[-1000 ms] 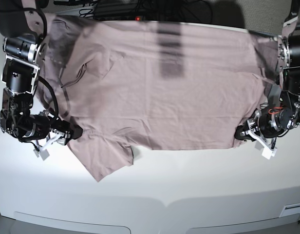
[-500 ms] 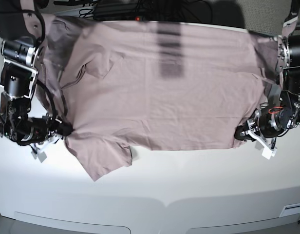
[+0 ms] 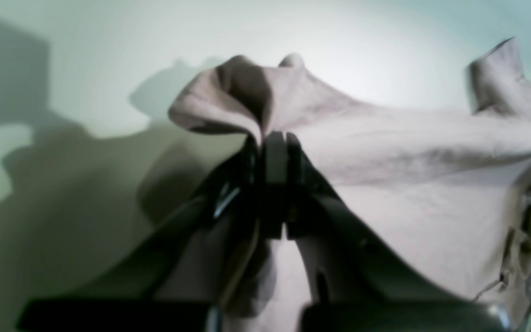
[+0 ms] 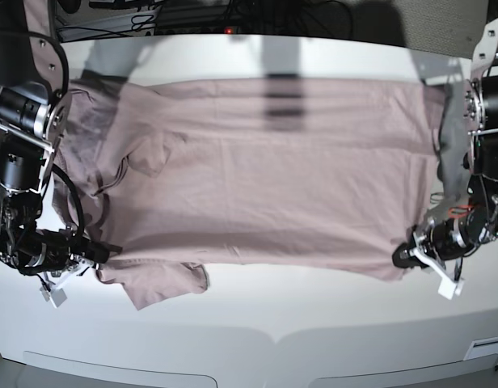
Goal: Fold the T-shirt properly
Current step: 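Lift both hem corners and fold the shirt lengthwise toward the collar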
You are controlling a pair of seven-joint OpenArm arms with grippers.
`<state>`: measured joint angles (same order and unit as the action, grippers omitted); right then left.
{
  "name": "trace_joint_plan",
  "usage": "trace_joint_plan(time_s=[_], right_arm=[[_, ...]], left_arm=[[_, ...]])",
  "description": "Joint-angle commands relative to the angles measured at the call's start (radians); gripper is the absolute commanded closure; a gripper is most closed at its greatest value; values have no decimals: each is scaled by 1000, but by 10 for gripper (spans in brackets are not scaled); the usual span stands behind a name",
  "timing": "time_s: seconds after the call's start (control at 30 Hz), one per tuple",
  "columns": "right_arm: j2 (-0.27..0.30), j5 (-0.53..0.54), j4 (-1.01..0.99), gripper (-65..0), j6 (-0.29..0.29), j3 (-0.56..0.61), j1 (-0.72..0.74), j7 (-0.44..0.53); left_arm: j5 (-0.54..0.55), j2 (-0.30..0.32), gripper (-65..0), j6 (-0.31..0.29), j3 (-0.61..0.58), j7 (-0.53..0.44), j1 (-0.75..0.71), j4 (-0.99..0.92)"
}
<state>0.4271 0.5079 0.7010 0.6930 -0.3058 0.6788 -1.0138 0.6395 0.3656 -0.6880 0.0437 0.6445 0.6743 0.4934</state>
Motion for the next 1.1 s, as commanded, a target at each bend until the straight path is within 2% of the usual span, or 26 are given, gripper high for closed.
trace_joint_plan(time_s=[0.0,0.33,0.43,0.53,0.8,0.9,1.07], right_arm=[[19,33,17,0,5,-1,40,19],[41,55,101,0,5,-1,21,13],[48,118,173,0,5,-1,1,-37],[52,132,257,0,5,-1,-38,-72],[55,133,444,0,5,-2,-217,-66],[55,133,525,0,5,-2,-280,-67],[55,133,654,0,5,-2,-372,-69]], left_arm=[[15,14,0,-10,1,3,29,35],[16,17,0,-10,1,44,-43,113],[16,18,0,-10,4,90,-85,196],[16,18,0,-10,4,105,-142,296],[17,17,0,9,43,141,-264,506],[29,18,0,8,105,195,-286,564],[127,18,0,8,205,344,-326,657]])
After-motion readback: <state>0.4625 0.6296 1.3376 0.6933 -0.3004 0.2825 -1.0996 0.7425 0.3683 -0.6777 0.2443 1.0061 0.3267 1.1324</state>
